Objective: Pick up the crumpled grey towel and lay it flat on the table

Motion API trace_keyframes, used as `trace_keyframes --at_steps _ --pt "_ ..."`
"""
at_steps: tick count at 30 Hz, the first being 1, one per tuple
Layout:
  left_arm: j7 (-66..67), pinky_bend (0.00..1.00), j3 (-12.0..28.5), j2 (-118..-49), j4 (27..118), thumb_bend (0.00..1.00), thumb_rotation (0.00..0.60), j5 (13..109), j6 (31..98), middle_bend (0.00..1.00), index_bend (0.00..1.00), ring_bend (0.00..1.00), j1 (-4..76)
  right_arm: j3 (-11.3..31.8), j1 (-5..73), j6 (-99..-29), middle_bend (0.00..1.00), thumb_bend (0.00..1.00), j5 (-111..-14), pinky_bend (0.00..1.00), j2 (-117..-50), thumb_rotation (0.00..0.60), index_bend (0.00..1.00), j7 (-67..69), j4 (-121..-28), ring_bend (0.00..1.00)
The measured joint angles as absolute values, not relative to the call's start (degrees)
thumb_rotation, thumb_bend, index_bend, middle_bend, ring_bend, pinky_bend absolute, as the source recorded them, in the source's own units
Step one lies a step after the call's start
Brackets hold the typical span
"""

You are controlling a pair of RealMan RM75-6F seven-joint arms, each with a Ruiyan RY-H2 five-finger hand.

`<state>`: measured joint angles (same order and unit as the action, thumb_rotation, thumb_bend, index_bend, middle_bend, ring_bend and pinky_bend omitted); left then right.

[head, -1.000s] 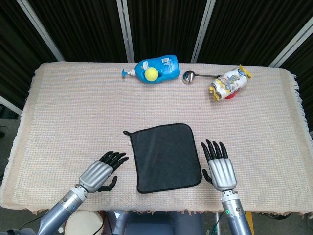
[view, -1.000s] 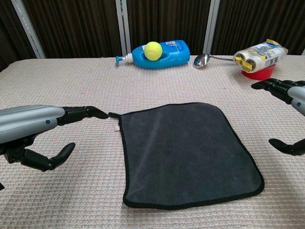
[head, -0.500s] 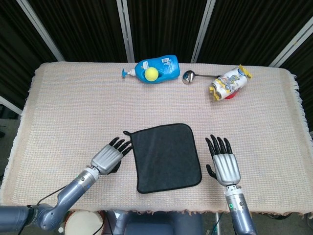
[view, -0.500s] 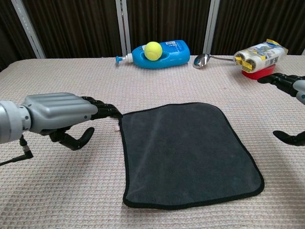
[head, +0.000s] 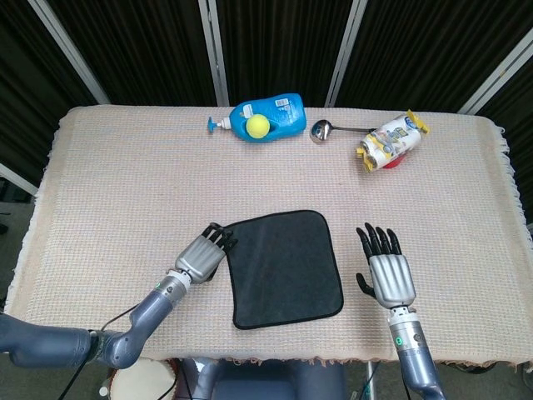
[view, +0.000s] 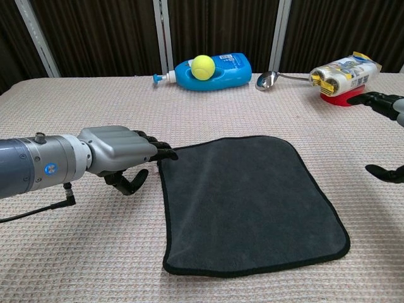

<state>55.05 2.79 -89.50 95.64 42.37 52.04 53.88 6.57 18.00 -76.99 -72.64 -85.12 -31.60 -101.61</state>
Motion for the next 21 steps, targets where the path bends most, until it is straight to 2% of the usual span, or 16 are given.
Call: trace_keyframes --at_steps 21 --pt "54.36 0.00 -0.43 -91.64 92.63 0.77 0.600 40.41 52.97 0.00 0.00 0.00 56.04 6.36 17.74 -77.13 0.00 0.37 -72.48 0.00 -84.82 0.600 0.00 -29.97 -101.29 0.00"
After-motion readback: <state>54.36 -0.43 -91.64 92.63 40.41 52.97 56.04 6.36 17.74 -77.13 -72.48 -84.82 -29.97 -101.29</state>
